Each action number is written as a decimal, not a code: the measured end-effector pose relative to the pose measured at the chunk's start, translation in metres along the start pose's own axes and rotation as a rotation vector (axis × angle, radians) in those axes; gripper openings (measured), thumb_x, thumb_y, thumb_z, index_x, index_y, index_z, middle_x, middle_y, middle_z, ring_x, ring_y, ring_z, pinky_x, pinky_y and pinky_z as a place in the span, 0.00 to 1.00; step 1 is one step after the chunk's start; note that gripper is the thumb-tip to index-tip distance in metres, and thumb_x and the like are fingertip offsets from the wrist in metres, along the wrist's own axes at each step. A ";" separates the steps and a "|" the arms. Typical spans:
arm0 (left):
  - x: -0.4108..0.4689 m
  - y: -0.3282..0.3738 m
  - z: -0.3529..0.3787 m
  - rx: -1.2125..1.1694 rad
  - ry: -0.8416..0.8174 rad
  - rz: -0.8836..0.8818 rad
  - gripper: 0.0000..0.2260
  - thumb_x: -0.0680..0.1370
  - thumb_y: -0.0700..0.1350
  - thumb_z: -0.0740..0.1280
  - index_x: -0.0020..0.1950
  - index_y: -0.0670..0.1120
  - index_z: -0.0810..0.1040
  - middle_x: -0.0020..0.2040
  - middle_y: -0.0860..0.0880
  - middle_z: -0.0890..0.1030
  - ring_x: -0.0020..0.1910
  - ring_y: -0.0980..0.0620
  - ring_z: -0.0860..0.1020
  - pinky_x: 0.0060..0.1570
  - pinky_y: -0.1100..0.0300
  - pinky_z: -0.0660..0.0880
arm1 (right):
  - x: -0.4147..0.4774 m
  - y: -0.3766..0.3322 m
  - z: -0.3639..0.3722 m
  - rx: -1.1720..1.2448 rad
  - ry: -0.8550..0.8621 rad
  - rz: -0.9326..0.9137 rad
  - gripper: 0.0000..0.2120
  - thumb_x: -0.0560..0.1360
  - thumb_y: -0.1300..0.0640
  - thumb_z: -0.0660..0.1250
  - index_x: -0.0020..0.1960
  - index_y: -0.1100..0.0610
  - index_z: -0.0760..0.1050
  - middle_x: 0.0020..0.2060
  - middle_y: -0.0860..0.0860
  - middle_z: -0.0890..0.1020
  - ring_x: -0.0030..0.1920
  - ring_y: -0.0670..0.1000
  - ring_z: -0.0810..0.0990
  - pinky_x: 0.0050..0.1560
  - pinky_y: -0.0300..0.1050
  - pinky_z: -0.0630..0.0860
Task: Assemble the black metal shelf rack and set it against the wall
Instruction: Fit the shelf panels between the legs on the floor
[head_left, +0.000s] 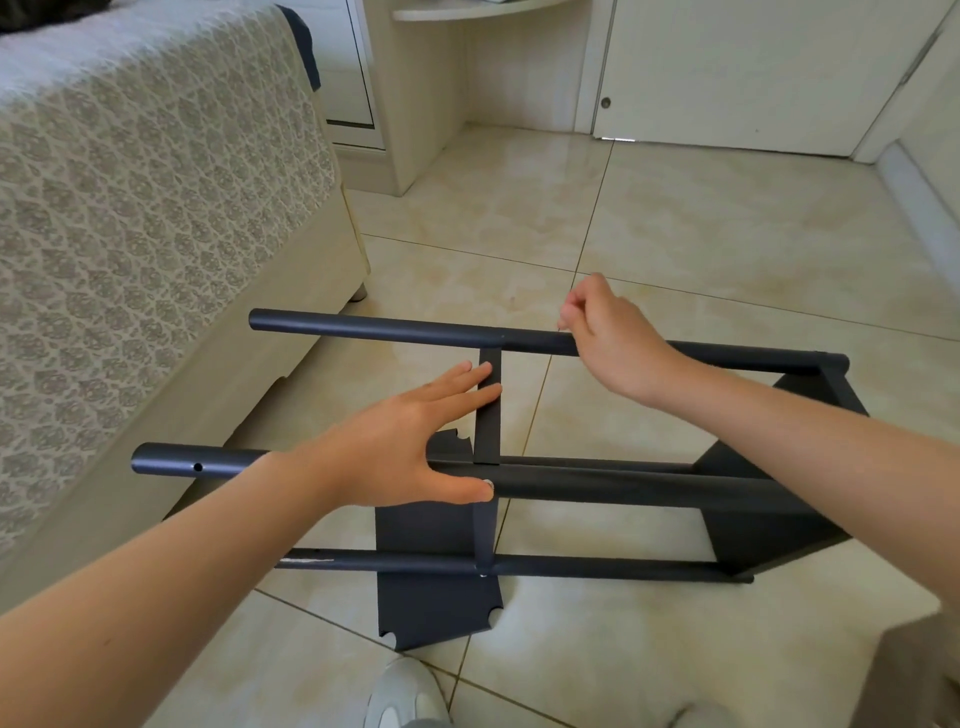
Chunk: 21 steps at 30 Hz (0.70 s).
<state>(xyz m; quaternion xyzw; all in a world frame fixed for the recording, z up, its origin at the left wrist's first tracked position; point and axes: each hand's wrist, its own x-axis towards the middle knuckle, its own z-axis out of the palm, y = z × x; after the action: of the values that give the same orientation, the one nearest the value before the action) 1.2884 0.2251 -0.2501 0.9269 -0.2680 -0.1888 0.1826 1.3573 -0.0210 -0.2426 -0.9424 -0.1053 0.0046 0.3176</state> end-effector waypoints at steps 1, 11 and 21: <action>0.000 0.000 0.000 -0.034 0.006 0.000 0.42 0.71 0.70 0.67 0.80 0.67 0.49 0.75 0.77 0.39 0.74 0.76 0.39 0.74 0.62 0.57 | 0.011 0.001 0.004 -0.009 0.003 0.001 0.06 0.84 0.57 0.50 0.52 0.55 0.64 0.49 0.56 0.79 0.47 0.56 0.76 0.42 0.48 0.72; 0.005 -0.004 0.005 -0.099 0.047 0.028 0.40 0.71 0.71 0.67 0.79 0.68 0.52 0.75 0.78 0.42 0.73 0.76 0.39 0.72 0.65 0.50 | 0.050 0.015 0.033 -0.161 -0.117 0.044 0.04 0.83 0.54 0.48 0.52 0.53 0.61 0.37 0.52 0.82 0.36 0.53 0.78 0.34 0.48 0.69; 0.006 0.003 0.005 0.015 0.060 0.052 0.39 0.71 0.74 0.61 0.77 0.69 0.47 0.74 0.77 0.38 0.73 0.75 0.35 0.70 0.67 0.46 | 0.035 0.015 0.035 -0.162 -0.079 -0.083 0.05 0.84 0.53 0.49 0.54 0.53 0.61 0.38 0.45 0.75 0.36 0.47 0.78 0.34 0.46 0.70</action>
<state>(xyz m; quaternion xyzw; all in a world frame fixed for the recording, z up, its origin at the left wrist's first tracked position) 1.2900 0.2178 -0.2544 0.9263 -0.2877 -0.1540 0.1884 1.3915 -0.0047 -0.2779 -0.9589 -0.1567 0.0199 0.2357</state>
